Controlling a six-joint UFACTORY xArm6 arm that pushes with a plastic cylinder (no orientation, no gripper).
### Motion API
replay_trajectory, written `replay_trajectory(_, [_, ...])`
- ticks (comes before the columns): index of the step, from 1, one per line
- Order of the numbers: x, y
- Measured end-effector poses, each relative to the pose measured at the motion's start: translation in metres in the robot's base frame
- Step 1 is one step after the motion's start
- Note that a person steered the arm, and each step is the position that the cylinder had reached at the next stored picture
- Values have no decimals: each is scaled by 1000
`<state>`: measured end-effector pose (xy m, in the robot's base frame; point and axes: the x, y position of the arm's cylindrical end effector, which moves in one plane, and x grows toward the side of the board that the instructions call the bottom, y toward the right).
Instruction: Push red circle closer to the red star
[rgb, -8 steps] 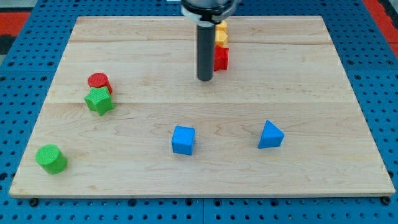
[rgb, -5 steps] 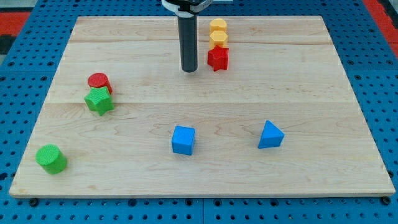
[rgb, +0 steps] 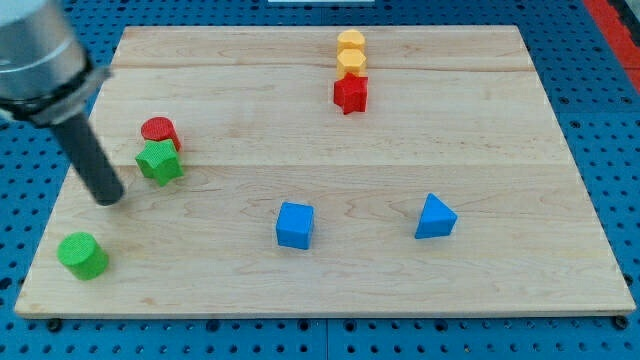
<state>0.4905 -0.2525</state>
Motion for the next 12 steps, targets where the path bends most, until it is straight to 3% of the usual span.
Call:
replay_trajectory(1, [-43, -14])
replay_trajectory(2, [-81, 9])
replay_trajectory(3, [-89, 60])
replay_trajectory(4, [-85, 108])
replay_trajectory(6, [-48, 140])
replay_trajectory(8, [-81, 185])
replay_trajectory(12, [-90, 239])
